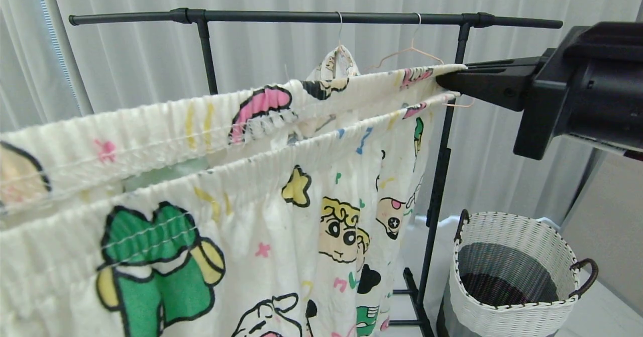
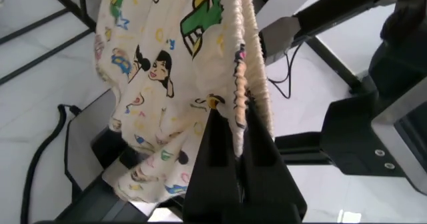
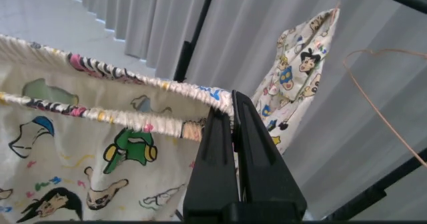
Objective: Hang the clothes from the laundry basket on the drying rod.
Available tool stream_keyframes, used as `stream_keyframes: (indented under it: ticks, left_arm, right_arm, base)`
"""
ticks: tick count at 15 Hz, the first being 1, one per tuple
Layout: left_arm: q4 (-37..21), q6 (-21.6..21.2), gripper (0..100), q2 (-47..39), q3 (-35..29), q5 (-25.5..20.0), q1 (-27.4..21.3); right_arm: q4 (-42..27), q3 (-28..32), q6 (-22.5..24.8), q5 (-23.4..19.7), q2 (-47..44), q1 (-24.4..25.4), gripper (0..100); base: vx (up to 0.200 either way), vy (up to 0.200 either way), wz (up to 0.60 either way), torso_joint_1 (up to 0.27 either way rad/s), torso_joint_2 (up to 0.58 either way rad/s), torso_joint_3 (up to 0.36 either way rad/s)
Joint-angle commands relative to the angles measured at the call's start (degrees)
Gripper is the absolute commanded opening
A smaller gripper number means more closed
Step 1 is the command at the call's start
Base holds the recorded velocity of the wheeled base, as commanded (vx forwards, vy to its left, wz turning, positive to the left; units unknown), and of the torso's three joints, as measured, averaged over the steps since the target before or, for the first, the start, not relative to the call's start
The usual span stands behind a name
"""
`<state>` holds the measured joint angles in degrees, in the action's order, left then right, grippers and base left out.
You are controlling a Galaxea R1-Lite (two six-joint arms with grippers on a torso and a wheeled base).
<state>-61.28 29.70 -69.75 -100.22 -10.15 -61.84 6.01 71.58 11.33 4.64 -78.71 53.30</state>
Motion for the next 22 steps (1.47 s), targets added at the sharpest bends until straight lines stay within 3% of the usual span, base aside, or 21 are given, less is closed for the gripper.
stream_keyframes:
  ticks: [1, 2, 4, 5, 6, 8, 9, 10, 12, 15, 17, 22]
  left_arm:
    - [0.02, -1.57, 0, 0.41, 1.34, 0.49, 0.06]
    - [0.02, -7.64, 0, 0.23, 3.01, 4.0, 0.93]
    - [0.11, -21.7, 0, -1.35, 6.0, 16.57, 4.98]
    - [0.2, -26.97, 0, -2.49, 6.35, 21.05, 7.7]
    - [1.08, -28.82, 0, -3.55, 6.18, 21.23, 9.64]
    - [8.11, -28.99, 0, -5.04, 6.53, 21.32, 10.87]
    - [14.44, -28.99, 0, -6.71, 6.53, 21.49, 11.39]
    - [17.25, -29.17, 0, -7.5, 6.44, 21.49, 11.39]
    - [18.74, -29.08, 0, -8.03, 6.79, 21.49, 11.39]
    - [18.74, -28.91, 0, -5.39, 13.12, 21.58, 10.34]
    - [18.74, -29.17, 0, -3.19, 15.32, 21.58, 9.64]
    - [18.74, -29.17, 0, -2.76, 15.49, 21.49, 7.88]
  right_arm:
    - [-0.21, -0.13, 0.01, 0.19, -0.04, -0.39, 0]
    - [-0.65, -0.04, 0.1, 0.45, 1.02, -2.06, 0]
    - [-3.9, 0.66, 0.45, 0.63, 3.83, -5.31, 0]
    - [-7.68, 2.42, 0.45, 0.54, 5.41, -6.72, 0]
    - [-11.37, 4.53, 0.45, 0.54, 6.82, -7.33, 0]
    - [-19.72, 8.66, 0.28, 0.28, 9.28, -7.68, 0]
    - [-26.75, 11.21, 0.19, -0.16, 11.21, -7.51, 0]
    - [-30.0, 11.83, 0.28, -0.95, 12.18, -7.07, 0]
    - [-34.05, 11.03, 0.19, -2.18, 14.03, -1.62, 0]
    - [-34.66, 4.09, 0.1, -1.39, 14.99, 5.33, 0]
    - [-33.52, 3.48, 0.1, 1.16, 14.47, 5.33, 0]
    - [-31.41, 3.3, -0.08, 2.65, 13.5, 3.83, 0]
  base:
    - [0.0, 0.0, 0.0, 0.0, 0.0, 0.0]
    - [0.0, 0.0, 0.0, 0.0, 0.0, 0.0]
    - [0.0, 0.0, 0.0, 0.0, 0.0, 0.0]
    - [0.0, 0.0, 0.0, 0.0, 0.0, 0.0]
    - [0.0, 0.0, 0.0, 0.0, 0.0, 0.0]
    - [0.0, 0.0, 0.0, 0.0, 0.0, 0.0]
    - [0.0, 0.0, 0.0, 0.0, 0.0, 0.0]
    - [0.0, 0.0, 0.0, 0.0, 0.0, 0.0]
    - [0.0, 0.0, 0.0, 0.0, 0.0, 0.0]
    - [0.0, 0.0, 0.0, 0.0, 0.0, 0.0]
    - [0.0, 0.0, 0.0, 0.0, 0.0, 0.0]
    - [0.0, 0.0, 0.0, 0.0, 0.0, 0.0]
